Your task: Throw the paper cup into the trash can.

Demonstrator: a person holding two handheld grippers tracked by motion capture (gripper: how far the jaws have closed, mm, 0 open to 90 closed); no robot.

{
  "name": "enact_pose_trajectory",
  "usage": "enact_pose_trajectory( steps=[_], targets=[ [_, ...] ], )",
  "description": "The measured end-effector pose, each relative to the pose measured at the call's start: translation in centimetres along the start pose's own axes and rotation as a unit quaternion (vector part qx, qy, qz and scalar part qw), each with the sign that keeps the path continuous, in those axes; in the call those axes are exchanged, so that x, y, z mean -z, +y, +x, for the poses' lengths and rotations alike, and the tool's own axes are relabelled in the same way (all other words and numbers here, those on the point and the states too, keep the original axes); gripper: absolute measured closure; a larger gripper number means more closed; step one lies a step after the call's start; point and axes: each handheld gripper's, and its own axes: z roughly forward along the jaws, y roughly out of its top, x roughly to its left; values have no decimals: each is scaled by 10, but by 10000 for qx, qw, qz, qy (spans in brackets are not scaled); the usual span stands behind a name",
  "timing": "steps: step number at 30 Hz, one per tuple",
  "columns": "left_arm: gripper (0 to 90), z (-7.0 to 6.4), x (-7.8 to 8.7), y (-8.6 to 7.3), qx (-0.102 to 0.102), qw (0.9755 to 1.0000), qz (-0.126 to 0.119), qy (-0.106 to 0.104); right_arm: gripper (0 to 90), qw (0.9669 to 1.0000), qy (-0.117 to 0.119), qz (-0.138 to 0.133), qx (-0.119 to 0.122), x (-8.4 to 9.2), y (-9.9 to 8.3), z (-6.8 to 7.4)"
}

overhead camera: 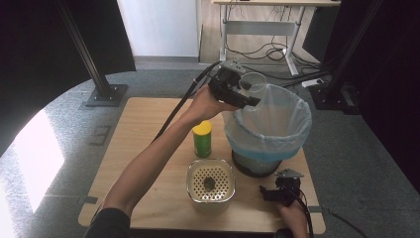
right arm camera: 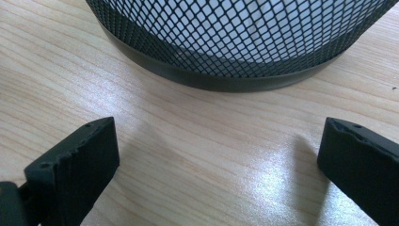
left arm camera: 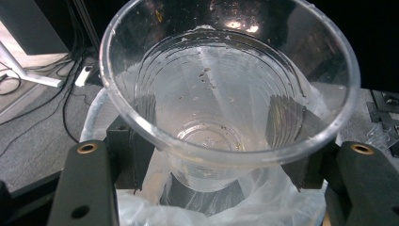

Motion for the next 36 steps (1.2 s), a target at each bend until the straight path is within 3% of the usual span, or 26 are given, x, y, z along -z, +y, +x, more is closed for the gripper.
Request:
enact_pose_trajectory(
  steps=[9, 19, 23, 29, 33, 36],
  targets=[
    [333, 0, -31, -2, 46, 9997, 234, -6, 0, 10000, 4, 6, 12, 0, 0, 0],
    [312, -2, -53, -13, -81, 9984, 566, 15, 0, 10000, -1, 7, 5, 0, 0, 0],
    [185, -2, -58, -16, -41, 9979, 653, -1, 0, 10000, -1, 7, 4, 0, 0, 0],
    [87, 0, -51, -16, 44, 9986, 523, -37, 0, 10000, 0, 7, 5, 0, 0, 0],
    [50, 3, -39, -17, 94, 9989, 456, 30, 0, 10000, 0, 7, 6, 0, 0, 0],
    [34, 6, -26, -20, 113, 9994, 333, -45, 0, 10000, 1, 8, 5, 0, 0, 0]
  ],
)
